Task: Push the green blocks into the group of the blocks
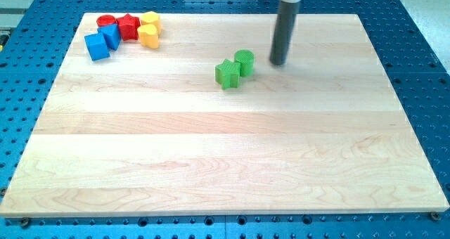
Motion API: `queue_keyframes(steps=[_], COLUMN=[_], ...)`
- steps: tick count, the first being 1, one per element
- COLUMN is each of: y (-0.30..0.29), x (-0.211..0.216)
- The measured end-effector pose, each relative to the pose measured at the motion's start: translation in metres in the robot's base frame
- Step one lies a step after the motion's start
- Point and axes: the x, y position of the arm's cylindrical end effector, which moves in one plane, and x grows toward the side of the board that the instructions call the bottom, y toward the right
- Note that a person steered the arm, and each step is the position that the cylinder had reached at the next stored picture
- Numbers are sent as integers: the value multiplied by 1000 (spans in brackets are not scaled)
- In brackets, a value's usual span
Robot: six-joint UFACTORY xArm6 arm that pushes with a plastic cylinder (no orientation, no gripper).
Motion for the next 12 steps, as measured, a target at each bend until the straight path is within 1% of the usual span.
queue_keyframes(steps=[1,2,3,4,6,7,8,9,10,11,12], y=[-97,-58,-16,-71,-93,-163,-178,-171,-104,-106,-164], x=[2,-18,38,113,21,17,-6,35,20,-21,-42])
